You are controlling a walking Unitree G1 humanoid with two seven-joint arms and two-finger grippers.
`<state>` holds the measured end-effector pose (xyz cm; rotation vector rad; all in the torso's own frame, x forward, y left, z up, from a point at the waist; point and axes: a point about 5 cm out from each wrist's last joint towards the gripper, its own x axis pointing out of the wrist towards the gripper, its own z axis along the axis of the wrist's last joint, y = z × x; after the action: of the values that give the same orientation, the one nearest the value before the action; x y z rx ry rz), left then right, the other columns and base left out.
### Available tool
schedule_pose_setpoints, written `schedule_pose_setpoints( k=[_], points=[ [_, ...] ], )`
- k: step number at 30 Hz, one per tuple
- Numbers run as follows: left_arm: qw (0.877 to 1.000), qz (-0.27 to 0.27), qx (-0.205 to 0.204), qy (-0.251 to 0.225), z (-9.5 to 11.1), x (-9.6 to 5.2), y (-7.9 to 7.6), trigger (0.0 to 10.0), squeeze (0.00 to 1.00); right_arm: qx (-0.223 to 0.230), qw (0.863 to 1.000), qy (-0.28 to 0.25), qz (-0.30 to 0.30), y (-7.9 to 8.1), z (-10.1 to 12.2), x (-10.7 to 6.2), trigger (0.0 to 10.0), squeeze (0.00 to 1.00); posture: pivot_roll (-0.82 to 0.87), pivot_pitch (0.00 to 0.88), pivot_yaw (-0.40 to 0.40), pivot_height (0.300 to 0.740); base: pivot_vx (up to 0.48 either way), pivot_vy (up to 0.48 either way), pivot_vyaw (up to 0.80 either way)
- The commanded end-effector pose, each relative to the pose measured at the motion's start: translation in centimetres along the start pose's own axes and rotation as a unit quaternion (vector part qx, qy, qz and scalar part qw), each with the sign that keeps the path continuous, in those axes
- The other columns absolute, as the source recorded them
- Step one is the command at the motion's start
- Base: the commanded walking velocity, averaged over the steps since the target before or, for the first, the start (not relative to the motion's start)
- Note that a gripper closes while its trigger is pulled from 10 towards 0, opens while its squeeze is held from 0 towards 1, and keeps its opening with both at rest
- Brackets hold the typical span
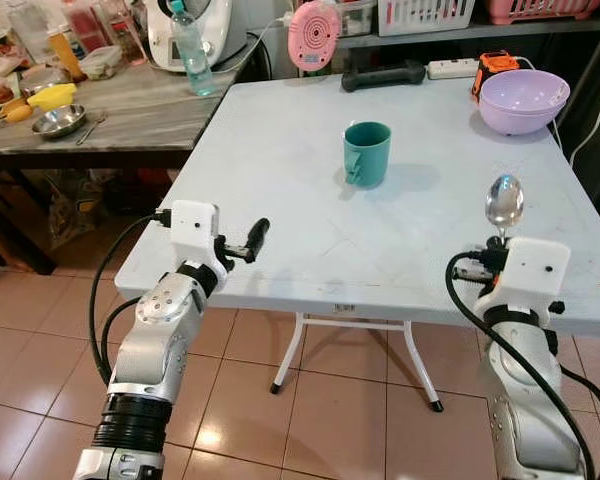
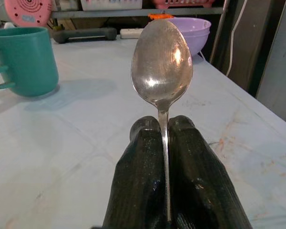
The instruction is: Setting the table
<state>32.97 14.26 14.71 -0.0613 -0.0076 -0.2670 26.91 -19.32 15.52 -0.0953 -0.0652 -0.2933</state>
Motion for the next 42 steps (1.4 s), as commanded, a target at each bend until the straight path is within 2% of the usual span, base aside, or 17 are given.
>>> schedule_pose_setpoints(
  k=[1,4,6,7,10,15,17,23,28,29,35,42],
  points=[
    [0.998,0.062,0.019,-0.005,0.0,-0.4,2.4,10.0,0.00,0.007,1.000,-0.018,0.012,0.1,0.9,-0.5,10.0,0.00,-0.19,0.017,0.135,0.740,0.000,0.000,0.00],
    [0.996,0.093,0.020,-0.002,-0.4,-1.0,3.7,10.0,0.00,0.002,0.999,-0.026,0.020,-0.2,1.1,-0.8,10.0,0.00,-0.20,0.017,0.128,0.740,0.000,0.000,0.00],
    [0.995,0.096,0.019,-0.002,-0.5,-1.1,3.8,10.0,0.00,0.000,0.999,-0.028,0.022,-0.2,1.2,-0.9,10.0,0.00,-0.20,0.017,0.128,0.740,0.000,0.000,0.00],
    [0.993,0.115,0.017,0.002,-0.9,-1.6,4.5,10.0,0.00,-0.001,1.000,-0.027,0.012,-1.0,1.3,-0.9,10.0,0.00,-0.19,0.021,0.116,0.740,0.000,0.000,0.00],
    [0.992,0.123,0.015,0.009,-1.5,-2.1,4.7,10.0,0.00,0.003,1.000,-0.022,0.001,-1.7,1.2,-0.9,10.0,0.00,-0.18,0.021,0.117,0.740,0.000,0.000,0.00],
    [0.997,0.069,0.033,0.028,-3.0,-2.2,2.5,10.0,0.00,0.004,1.000,-0.010,0.008,-1.5,0.6,-1.1,10.0,0.00,-0.18,0.025,0.128,0.740,0.000,0.000,0.00],
    [0.997,0.058,0.038,0.028,-3.3,-2.1,2.1,10.0,0.00,0.007,1.000,-0.008,0.010,-1.4,0.5,-1.1,10.0,0.00,-0.18,0.025,0.129,0.740,0.000,0.000,0.00],
    [0.997,0.069,0.017,0.030,-3.6,-1.9,2.1,10.0,0.00,0.019,1.000,0.000,0.006,-1.2,0.4,-1.3,10.0,0.00,-0.19,0.033,0.136,0.740,0.000,0.000,0.00],
    [0.997,0.053,0.036,0.036,-3.8,-2.3,1.9,10.0,0.00,0.016,1.000,0.004,0.009,-1.4,0.2,-1.5,10.0,0.00,-0.19,0.037,0.127,0.740,0.000,0.000,0.00],
    [0.997,0.035,0.054,0.037,-3.6,-2.7,1.8,10.0,0.00,0.016,1.000,0.007,0.010,-1.5,0.1,-1.5,10.0,0.00,-0.19,0.038,0.123,0.740,0.000,0.000,0.00],
    [0.995,-0.040,0.077,0.047,-2.8,-4.0,1.8,10.0,0.00,0.006,1.000,0.006,0.023,-1.7,0.2,-1.4,10.0,0.00,-0.18,0.049,0.099,0.740,0.000,0.000,0.00],
    [0.993,-0.066,0.083,0.051,-2.6,-4.9,1.1,10.0,0.00,0.004,1.000,0.013,0.024,-1.8,0.0,-1.8,10.0,0.00,-0.17,0.054,0.090,0.740,0.000,0.000,0.00]
  ],
)
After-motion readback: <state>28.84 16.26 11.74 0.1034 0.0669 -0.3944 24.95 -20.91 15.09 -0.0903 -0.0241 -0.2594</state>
